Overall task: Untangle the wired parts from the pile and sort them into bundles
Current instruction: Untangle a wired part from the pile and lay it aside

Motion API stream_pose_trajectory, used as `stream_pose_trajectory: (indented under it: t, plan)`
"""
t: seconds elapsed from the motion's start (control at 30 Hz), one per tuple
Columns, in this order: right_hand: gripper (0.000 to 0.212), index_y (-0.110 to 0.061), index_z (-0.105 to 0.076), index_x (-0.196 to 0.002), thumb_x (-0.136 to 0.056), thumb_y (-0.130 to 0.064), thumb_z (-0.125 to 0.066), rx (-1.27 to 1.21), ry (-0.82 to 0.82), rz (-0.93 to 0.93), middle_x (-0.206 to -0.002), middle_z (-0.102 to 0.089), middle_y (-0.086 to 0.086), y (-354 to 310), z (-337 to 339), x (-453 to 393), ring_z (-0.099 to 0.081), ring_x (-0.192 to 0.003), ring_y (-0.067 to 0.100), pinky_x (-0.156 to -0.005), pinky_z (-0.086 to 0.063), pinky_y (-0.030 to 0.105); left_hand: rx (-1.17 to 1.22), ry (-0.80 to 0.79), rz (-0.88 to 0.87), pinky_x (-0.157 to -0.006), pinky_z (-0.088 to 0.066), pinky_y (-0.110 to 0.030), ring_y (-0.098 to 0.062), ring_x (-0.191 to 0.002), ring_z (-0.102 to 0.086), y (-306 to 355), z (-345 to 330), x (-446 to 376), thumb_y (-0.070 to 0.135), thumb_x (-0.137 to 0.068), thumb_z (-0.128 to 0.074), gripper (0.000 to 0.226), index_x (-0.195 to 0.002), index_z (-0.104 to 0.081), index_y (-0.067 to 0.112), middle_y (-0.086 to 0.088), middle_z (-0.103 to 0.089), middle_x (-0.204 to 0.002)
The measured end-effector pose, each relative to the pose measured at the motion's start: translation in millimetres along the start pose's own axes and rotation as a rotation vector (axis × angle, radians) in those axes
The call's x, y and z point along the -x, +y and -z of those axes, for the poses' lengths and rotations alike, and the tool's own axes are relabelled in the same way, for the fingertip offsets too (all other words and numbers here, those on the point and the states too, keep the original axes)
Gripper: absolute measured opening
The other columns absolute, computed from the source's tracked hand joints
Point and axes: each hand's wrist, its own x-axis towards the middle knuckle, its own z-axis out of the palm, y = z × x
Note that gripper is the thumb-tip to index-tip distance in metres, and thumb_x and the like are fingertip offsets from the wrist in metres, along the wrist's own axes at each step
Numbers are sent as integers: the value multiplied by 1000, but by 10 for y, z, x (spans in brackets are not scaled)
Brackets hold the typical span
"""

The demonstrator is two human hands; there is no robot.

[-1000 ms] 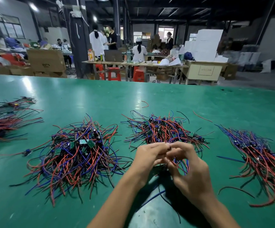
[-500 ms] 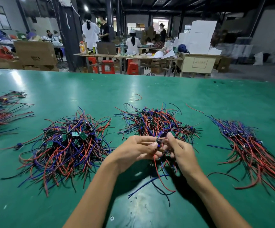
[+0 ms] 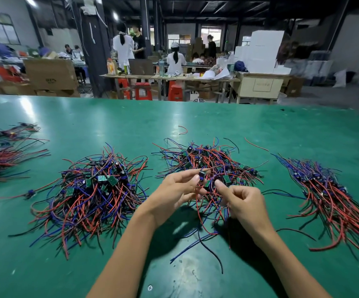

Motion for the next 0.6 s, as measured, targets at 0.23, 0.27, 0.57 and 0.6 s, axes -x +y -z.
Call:
stream_pose_trajectory:
  t: [0.23, 0.27, 0.57, 0.6]
  plan:
    - [34, -15, -76, -101, -98, -41, -54, -295, -88, -8, -55, -60, -9, -39, -106, 17, -47, -39, -3, -41, -33, 6, -178, -292, 92, -62, -50, -14, -2, -60, -55, 11, 14, 89, 6, -100, -56, 26, -125, -65, 4, 11, -67, -77]
    - [32, -15, -75, -100, -94, -41, -59, -331, -43, -13, -56, -60, -9, -32, -105, 15, -48, -40, -3, -41, -35, 6, -187, -294, 104, -59, -49, -14, -2, -58, -53, 17, 14, 90, 6, -100, -56, 28, -126, -65, 3, 10, -65, -76]
    - [22, -26, -76, -93, -91, -45, -65, -203, 72, 70, -71, -69, -6, 15, -24, -29, -55, -55, 1, -54, -43, 16, -292, 202, -273, -67, -53, -21, -6, -75, -62, 189, 121, 122, 9, -99, -60, 25, -118, -73, 17, 3, -74, -97]
    - [18, -27, -75, -95, -93, -42, -66, -33, 112, 107, -76, -71, -10, 50, 2, -40, -60, -63, 0, -62, -47, 20, -416, 393, -389, -71, -53, -21, -6, -80, -64, 244, 172, 130, 11, -99, -61, 23, -117, -73, 18, 5, -74, -99]
